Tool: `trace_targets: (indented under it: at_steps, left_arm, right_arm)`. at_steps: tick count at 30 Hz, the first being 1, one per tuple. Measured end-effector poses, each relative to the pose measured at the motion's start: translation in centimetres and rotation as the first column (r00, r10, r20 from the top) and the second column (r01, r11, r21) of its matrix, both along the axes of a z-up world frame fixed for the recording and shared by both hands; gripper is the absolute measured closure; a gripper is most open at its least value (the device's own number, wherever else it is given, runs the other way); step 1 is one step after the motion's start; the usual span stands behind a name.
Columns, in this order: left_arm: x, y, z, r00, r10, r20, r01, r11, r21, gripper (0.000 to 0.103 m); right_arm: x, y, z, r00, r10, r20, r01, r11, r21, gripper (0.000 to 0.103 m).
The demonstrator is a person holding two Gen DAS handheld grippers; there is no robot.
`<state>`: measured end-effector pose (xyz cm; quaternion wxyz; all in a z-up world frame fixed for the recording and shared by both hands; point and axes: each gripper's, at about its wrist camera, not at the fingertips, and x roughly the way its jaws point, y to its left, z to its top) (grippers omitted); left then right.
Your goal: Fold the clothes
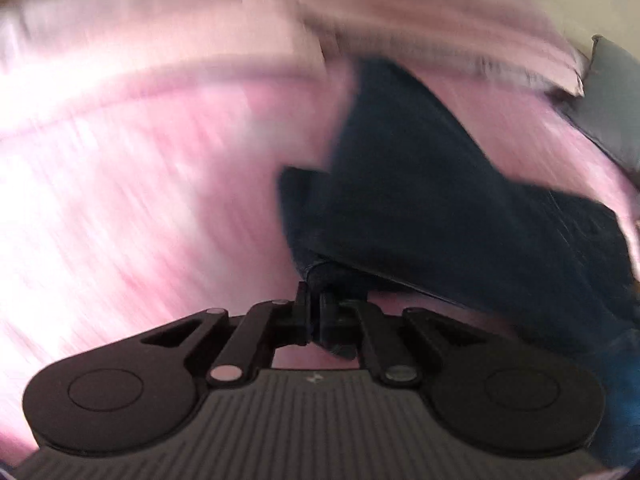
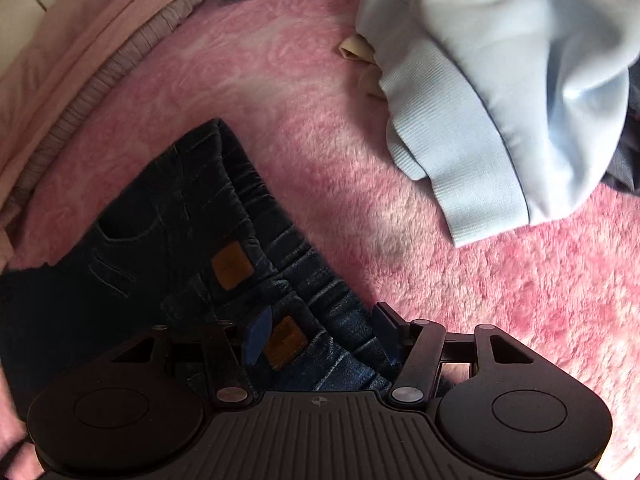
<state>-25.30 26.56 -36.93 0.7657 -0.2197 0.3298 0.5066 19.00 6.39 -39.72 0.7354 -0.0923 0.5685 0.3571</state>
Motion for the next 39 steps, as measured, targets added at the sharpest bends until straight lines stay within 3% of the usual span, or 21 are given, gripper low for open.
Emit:
trace_targets:
  at_steps: [1,3,5,6,7,10,11,14,16,17,19,22,25,27,28,29,31,32,36,37,39]
  left_arm:
    - [-1.7,0.6,2.1,0.999,0.034,-0.027,-0.031,0.996,0.089,0.1]
    - [-5.0,1.9,6.4,0.992,0.108,-0.072,-0.085,0.96,0.266,0.1]
    - [-8.8,3.0,10.1,0.967,0.213,-0.138,-0.132,0.888,0.442,0.1]
    - [-10.8,3.6,11.3,0.945,0.273,-0.181,-0.149,0.852,0.502,0.1]
    - [-13.0,4.4,12.0,0.923,0.319,-0.216,-0.167,0.836,0.522,0.096]
    - [-19.1,6.6,10.1,0.879,0.397,-0.265,-0.294,0.887,0.356,0.068]
    - [-20.9,6.9,8.9,0.863,0.43,-0.266,-0.354,0.889,0.29,0.07]
    - [-25.7,7.8,5.2,0.812,0.517,-0.269,-0.512,0.854,0.096,0.07]
    - [-26.8,6.8,3.1,0.807,0.553,-0.208,-0.562,0.827,0.02,0.07]
    - [-27.0,6.5,2.2,0.807,0.561,-0.184,-0.573,0.82,-0.013,0.07]
    - [-25.9,6.3,0.8,0.828,0.539,-0.156,-0.552,0.832,-0.056,0.071]
    - [-23.3,6.2,-0.2,0.88,0.465,-0.098,-0.474,0.874,-0.106,0.071]
    - [-21.1,7.6,-0.2,0.92,0.39,-0.033,-0.391,0.915,-0.102,0.071]
    - [-20.8,8.7,-0.2,0.925,0.379,-0.002,-0.377,0.919,-0.112,0.07]
    - [-21.2,9.3,-0.4,0.915,0.403,0.014,-0.399,0.909,-0.122,0.069]
    - [-22.0,9.9,-0.7,0.894,0.446,0.036,-0.438,0.889,-0.135,0.066]
    - [-24.6,10.7,-1.1,0.827,0.552,0.101,-0.531,0.828,-0.181,0.06]
    - [-26.1,11.0,-1.4,0.783,0.606,0.138,-0.575,0.791,-0.209,0.057]
    - [-31.7,12.0,-3.0,0.555,0.784,0.277,-0.71,0.62,-0.334,0.051]
    - [-32.6,12.4,-3.5,0.513,0.804,0.3,-0.72,0.594,-0.359,0.051]
    - [-33.9,13.6,-4.8,0.454,0.827,0.333,-0.724,0.56,-0.404,0.053]
  right_arm:
    - [-0.1,0.2,0.0,1.0,0.008,0.011,-0.008,1.0,-0.01,0.044]
    - [-0.2,0.5,-0.1,1.0,0.005,0.019,-0.005,1.0,-0.03,0.044]
    - [-0.4,0.8,0.0,1.0,-0.013,0.02,0.014,0.999,-0.047,0.044]
    - [-0.5,0.9,0.1,1.0,-0.022,0.022,0.023,0.998,-0.052,0.044]
    - [-0.7,0.9,0.1,0.999,-0.031,0.025,0.032,0.998,-0.058,0.044]
    - [-1.4,1.3,0.4,0.998,-0.036,0.042,0.038,0.997,-0.067,0.044]
    - [-1.7,1.5,0.5,0.998,-0.035,0.047,0.038,0.997,-0.067,0.044]
    - [-2.6,2.0,1.0,0.998,-0.024,0.066,0.029,0.997,-0.071,0.044]
    - [-3.3,2.3,1.3,0.995,-0.005,0.099,0.014,0.996,-0.084,0.044]
    - [-3.5,2.4,1.4,0.994,0.004,0.113,0.007,0.996,-0.093,0.044]
    - [-4.1,2.6,1.7,0.99,0.023,0.141,-0.007,0.994,-0.111,0.044]
    - [-4.8,2.8,2.3,0.985,0.027,0.168,-0.009,0.994,-0.108,0.044]
    - [-5.3,2.9,2.7,0.982,0.03,0.186,-0.01,0.994,-0.106,0.044]
    - [-5.7,2.9,2.9,0.978,0.045,0.201,-0.024,0.994,-0.108,0.044]
    - [-5.8,2.9,3.0,0.977,0.053,0.208,-0.03,0.994,-0.108,0.044]
    - [-6.0,2.5,3.1,0.977,0.05,0.209,-0.027,0.994,-0.107,0.044]
    - [-6.5,1.8,3.2,0.977,0.043,0.211,-0.021,0.994,-0.105,0.044]
    - [-6.7,1.4,3.3,0.977,0.04,0.211,-0.018,0.994,-0.104,0.044]
    - [-8.1,-0.3,3.1,0.977,-0.008,0.211,0.032,0.993,-0.11,0.044]
    - [-8.5,-0.6,2.9,0.977,-0.02,0.211,0.045,0.992,-0.114,0.044]
    - [-9.6,-1.1,2.8,0.975,-0.041,0.218,0.069,0.99,-0.121,0.044]
